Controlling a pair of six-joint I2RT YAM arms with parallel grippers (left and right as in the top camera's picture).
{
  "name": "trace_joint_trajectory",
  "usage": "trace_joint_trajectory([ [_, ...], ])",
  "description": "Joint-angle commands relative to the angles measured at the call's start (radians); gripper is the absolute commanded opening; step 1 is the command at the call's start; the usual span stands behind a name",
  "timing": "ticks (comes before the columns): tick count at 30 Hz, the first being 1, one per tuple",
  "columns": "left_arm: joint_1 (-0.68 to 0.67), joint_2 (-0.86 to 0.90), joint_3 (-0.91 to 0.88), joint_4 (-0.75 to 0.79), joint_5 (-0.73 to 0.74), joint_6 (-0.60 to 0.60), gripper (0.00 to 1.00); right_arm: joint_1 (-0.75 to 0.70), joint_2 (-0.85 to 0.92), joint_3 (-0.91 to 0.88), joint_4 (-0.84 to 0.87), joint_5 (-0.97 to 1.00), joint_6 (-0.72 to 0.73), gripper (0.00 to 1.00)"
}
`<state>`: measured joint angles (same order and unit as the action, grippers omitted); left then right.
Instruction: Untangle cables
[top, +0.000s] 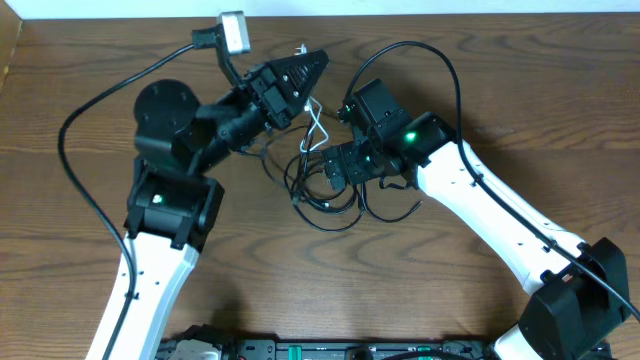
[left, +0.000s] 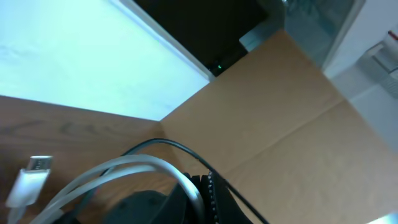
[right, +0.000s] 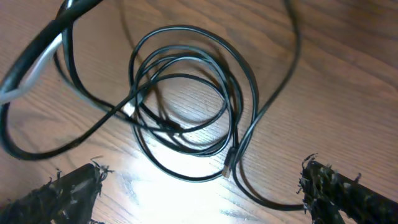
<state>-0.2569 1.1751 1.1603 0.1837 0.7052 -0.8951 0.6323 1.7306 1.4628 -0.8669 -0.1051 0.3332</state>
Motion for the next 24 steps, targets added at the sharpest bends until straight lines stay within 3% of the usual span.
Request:
trace_joint_trajectory([
  [1, 0.003, -0.024, 0.018, -0.013, 0.01, -0.026, 0.08, 0.01, 0.009, -0.003, 0.0, -0.002, 0.011, 0.99],
  [7, 0.003, -0.021, 0.018, -0.178, -0.004, 0.066, 0.08, 0.01, 0.009, -0.003, 0.0, -0.002, 0.011, 0.99],
  [11, 0.003, -0.02, 0.018, -0.311, -0.089, 0.068, 0.08, 0.009, 0.009, -0.003, 0.001, -0.003, 0.027, 0.99],
  [15, 0.003, -0.02, 0.018, -0.341, -0.093, 0.068, 0.08, -0.003, 0.008, -0.002, 0.026, -0.053, 0.043, 0.99],
  [19, 0.003, -0.021, 0.018, -0.344, -0.092, 0.03, 0.08, -0.048, -0.011, -0.002, 0.073, -0.225, -0.075, 0.99],
  [24, 0.003, -0.021, 0.018, -0.335, -0.092, -0.072, 0.08, -0.126, -0.03, -0.002, 0.226, -0.576, -0.156, 0.99],
])
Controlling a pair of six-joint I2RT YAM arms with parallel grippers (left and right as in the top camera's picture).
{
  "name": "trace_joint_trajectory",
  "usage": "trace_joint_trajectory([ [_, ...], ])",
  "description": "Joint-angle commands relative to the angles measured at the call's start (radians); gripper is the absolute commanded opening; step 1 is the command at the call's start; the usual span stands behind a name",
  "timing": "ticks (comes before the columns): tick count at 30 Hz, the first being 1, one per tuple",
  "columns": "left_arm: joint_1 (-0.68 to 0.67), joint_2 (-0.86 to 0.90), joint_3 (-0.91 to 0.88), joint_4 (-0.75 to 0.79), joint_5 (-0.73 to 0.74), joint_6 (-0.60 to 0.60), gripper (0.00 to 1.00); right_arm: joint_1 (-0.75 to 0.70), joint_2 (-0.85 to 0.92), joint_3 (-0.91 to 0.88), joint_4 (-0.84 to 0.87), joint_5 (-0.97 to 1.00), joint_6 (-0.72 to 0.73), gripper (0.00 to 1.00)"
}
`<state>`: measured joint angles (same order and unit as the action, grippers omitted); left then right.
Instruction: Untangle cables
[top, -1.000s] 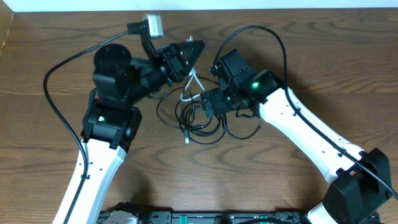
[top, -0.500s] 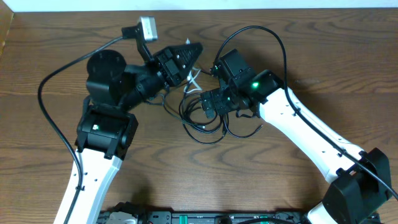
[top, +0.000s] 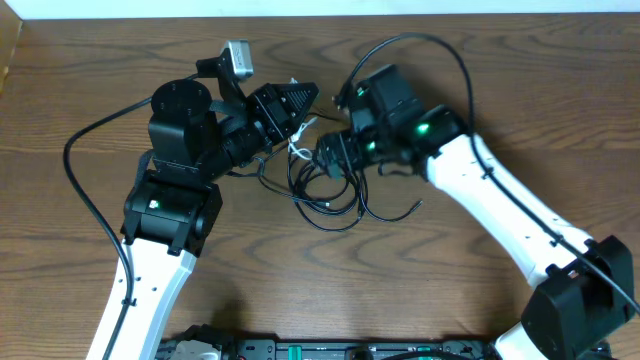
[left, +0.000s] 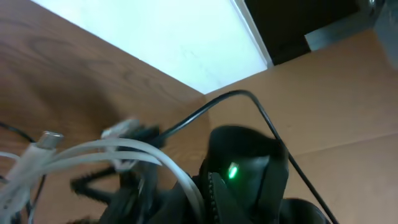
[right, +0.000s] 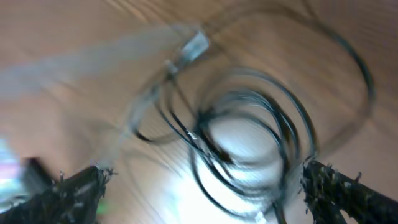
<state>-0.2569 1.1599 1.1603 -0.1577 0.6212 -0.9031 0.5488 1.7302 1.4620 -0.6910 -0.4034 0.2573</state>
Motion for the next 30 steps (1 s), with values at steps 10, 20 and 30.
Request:
trace_joint_trajectory([
  [10, 0.003, -0.006, 0.018, 0.009, 0.0, -0.079, 0.08, -0.035, -0.029, -0.001, 0.13, -0.297, -0.079, 0.99],
  [20, 0.003, -0.008, 0.018, 0.009, 0.069, -0.087, 0.08, -0.019, -0.028, -0.001, 0.187, -0.229, -0.079, 0.7],
  [30, 0.003, -0.008, 0.018, -0.026, 0.104, -0.085, 0.08, 0.006, -0.028, -0.001, 0.192, -0.146, -0.079, 0.01],
])
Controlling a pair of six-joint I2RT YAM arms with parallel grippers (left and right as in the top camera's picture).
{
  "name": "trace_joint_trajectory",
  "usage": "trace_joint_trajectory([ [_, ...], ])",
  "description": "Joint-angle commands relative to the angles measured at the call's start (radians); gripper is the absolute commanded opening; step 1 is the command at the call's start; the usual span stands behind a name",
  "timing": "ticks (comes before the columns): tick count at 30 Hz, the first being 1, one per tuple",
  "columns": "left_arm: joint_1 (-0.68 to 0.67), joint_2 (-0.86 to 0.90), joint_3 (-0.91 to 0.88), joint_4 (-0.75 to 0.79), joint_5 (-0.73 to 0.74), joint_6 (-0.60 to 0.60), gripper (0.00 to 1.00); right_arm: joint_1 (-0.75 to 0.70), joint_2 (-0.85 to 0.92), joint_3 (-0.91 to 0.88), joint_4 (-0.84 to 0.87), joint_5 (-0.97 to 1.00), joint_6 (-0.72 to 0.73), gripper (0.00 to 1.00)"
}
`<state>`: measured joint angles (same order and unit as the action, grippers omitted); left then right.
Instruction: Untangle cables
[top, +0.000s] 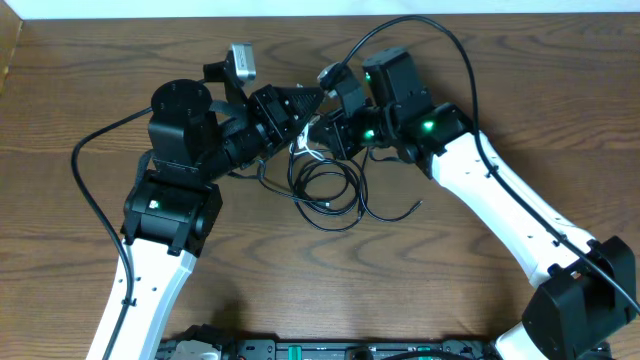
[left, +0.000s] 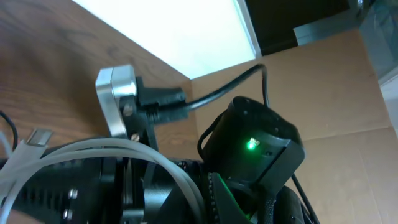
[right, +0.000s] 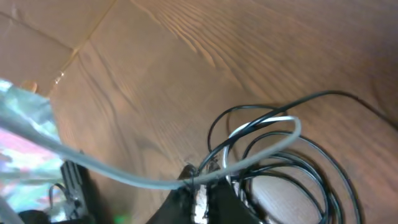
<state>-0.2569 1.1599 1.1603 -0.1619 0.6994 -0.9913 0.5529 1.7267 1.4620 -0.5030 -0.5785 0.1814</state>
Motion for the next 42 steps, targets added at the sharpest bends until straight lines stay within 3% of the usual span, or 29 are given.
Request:
trace_joint_trajectory([
  [1, 0.003, -0.006, 0.018, -0.038, 0.025, 0.012, 0.08, 0.002, -0.025, -0.001, 0.003, 0.029, -0.003, 0.01],
  [7, 0.003, -0.004, 0.018, -0.207, -0.056, 0.109, 0.09, -0.003, -0.039, 0.0, 0.002, 0.026, 0.032, 0.01],
  [10, 0.003, -0.004, 0.018, -0.368, -0.205, 0.112, 0.17, -0.019, -0.083, 0.0, 0.0, 0.06, 0.032, 0.01],
  [11, 0.003, -0.004, 0.018, -0.402, -0.243, 0.112, 0.27, -0.023, -0.1, 0.0, -0.003, 0.084, 0.032, 0.01],
  [12, 0.003, -0.004, 0.018, -0.441, -0.286, 0.112, 0.3, -0.024, -0.115, 0.0, -0.005, 0.107, 0.032, 0.01],
  [16, 0.003, -0.004, 0.018, -0.559, -0.413, 0.112, 0.4, -0.026, -0.194, 0.0, -0.008, 0.193, 0.031, 0.01],
  [24, 0.003, -0.004, 0.018, -0.6, -0.463, 0.112, 0.41, -0.026, -0.312, 0.0, -0.021, 0.232, 0.031, 0.01],
  [27, 0.003, -0.004, 0.018, -0.61, -0.522, 0.16, 0.49, -0.026, -0.312, 0.0, -0.057, 0.232, 0.031, 0.13],
  [30, 0.003, 0.003, 0.017, -0.649, -0.606, 0.205, 0.53, -0.026, -0.302, 0.0, -0.09, 0.234, 0.031, 0.19],
  [32, 0.003, 0.026, 0.017, -0.688, -0.634, 0.275, 0.56, -0.026, -0.296, 0.0, -0.108, 0.237, 0.03, 0.33],
  [35, 0.003, 0.082, 0.015, -0.69, -0.632, 0.353, 0.58, -0.026, -0.29, 0.0, -0.114, 0.236, 0.031, 0.39],
  [42, 0.003, 0.293, 0.015, -0.646, -0.55, 0.339, 0.59, -0.026, -0.272, 0.0, -0.123, 0.236, 0.031, 0.42],
])
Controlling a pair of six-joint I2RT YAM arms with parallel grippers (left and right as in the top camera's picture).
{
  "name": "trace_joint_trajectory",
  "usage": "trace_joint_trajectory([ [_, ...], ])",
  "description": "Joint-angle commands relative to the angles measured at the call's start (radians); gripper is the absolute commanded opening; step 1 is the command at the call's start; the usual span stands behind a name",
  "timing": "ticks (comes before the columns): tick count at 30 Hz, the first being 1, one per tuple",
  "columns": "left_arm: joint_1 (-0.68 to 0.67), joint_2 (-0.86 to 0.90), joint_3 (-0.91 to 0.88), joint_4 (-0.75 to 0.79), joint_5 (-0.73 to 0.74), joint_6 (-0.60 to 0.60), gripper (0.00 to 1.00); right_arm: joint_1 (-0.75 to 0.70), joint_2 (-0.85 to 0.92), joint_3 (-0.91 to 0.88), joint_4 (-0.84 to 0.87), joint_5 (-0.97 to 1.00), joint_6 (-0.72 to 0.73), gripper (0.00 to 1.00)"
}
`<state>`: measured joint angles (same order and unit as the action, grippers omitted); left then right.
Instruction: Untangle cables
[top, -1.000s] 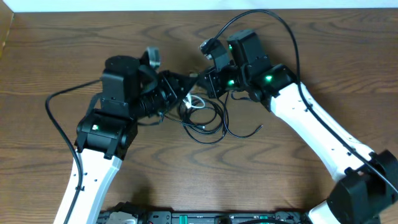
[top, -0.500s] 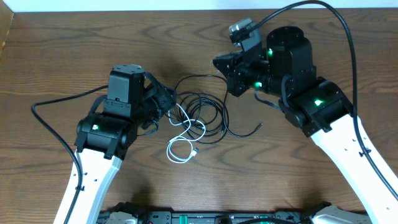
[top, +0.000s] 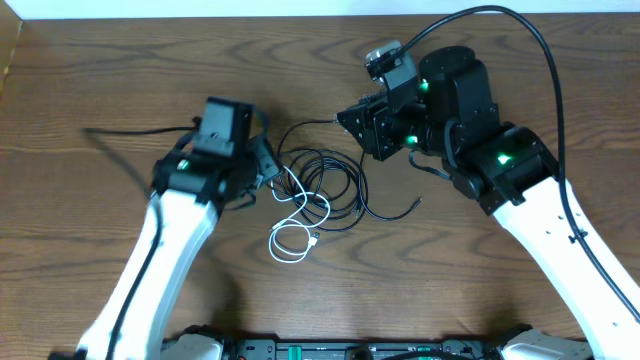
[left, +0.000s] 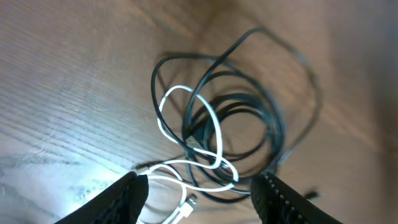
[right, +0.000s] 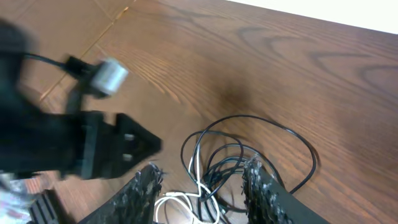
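Note:
A black cable (top: 340, 190) lies coiled mid-table, one end trailing right. A white cable (top: 292, 238) lies on the wood at its front left; its upper loop still crosses the black coil. My left gripper (top: 264, 166) is open just left of the pile. In the left wrist view the white cable (left: 186, 127) threads through the black cable (left: 249, 118), above the open left gripper (left: 199, 200). My right gripper (top: 352, 120) hangs open behind the pile. The right wrist view has both cables (right: 214, 171) between and below the right gripper (right: 202, 193).
Brown wooden table (top: 480, 290). The left arm's own black lead (top: 130, 132) runs along the table to the left. The right arm's lead (top: 545, 60) arcs over the back right. A white wall strip lines the far edge.
The white cable was held up by my left gripper beside the right gripper; now it lies on the table. Both grippers are open and have drawn apart, left one lower and leftward.
First my left gripper held the white cable up behind the black coil while the right one hovered open over the coil. The two grippers then stood close together at the back of the pile. Now the white cable lies loose at the coil's front left.

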<state>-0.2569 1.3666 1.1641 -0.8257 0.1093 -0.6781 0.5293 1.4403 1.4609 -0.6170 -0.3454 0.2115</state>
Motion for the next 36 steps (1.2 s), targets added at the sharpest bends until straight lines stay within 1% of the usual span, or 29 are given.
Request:
trace_joint_trajectory([
  [1, 0.002, 0.114, 0.011, 0.029, 0.045, 0.011, 0.59, -0.002, 0.015, 0.001, -0.014, 0.003, 0.0, 0.43],
  [3, 0.001, 0.17, 0.011, 0.058, 0.057, -0.015, 0.59, -0.002, 0.015, 0.001, -0.021, 0.003, 0.0, 0.44],
  [7, -0.016, 0.264, 0.011, 0.127, 0.143, -0.015, 0.59, -0.002, 0.015, 0.001, -0.026, 0.003, 0.0, 0.46],
  [11, -0.04, 0.349, 0.011, 0.179, 0.149, -0.031, 0.59, -0.002, 0.015, 0.001, -0.033, 0.003, 0.0, 0.46],
  [17, -0.047, 0.39, 0.011, 0.181, 0.148, -0.056, 0.39, -0.002, 0.016, 0.001, -0.049, 0.005, -0.008, 0.46],
  [18, -0.047, 0.389, 0.011, 0.184, 0.148, -0.056, 0.32, -0.002, 0.017, 0.001, -0.051, 0.005, -0.008, 0.46],
  [20, -0.047, 0.389, 0.011, 0.184, 0.148, -0.056, 0.24, -0.002, 0.019, 0.001, -0.052, 0.005, -0.008, 0.46],
  [22, -0.047, 0.388, 0.011, 0.184, 0.149, -0.056, 0.13, -0.002, 0.021, 0.001, -0.056, 0.006, -0.008, 0.46],
  [27, -0.047, 0.369, 0.012, 0.184, 0.148, -0.056, 0.13, -0.002, 0.021, 0.001, -0.064, 0.007, -0.008, 0.46],
  [29, -0.047, 0.363, 0.012, 0.184, 0.138, -0.056, 0.17, -0.002, 0.021, 0.001, -0.065, 0.007, -0.008, 0.46],
  [30, -0.047, 0.36, 0.012, 0.184, 0.132, -0.055, 0.22, -0.002, 0.021, 0.001, -0.066, 0.007, -0.008, 0.46],
  [31, -0.047, 0.36, 0.012, 0.184, 0.128, -0.055, 0.24, -0.002, 0.021, 0.001, -0.068, 0.007, -0.008, 0.46],
  [33, -0.047, 0.36, 0.012, 0.183, 0.126, -0.055, 0.27, -0.002, 0.021, 0.001, -0.072, 0.007, -0.008, 0.46],
  [36, -0.047, 0.36, 0.012, 0.183, 0.127, -0.056, 0.27, -0.002, 0.021, 0.001, -0.076, 0.007, -0.011, 0.45],
])
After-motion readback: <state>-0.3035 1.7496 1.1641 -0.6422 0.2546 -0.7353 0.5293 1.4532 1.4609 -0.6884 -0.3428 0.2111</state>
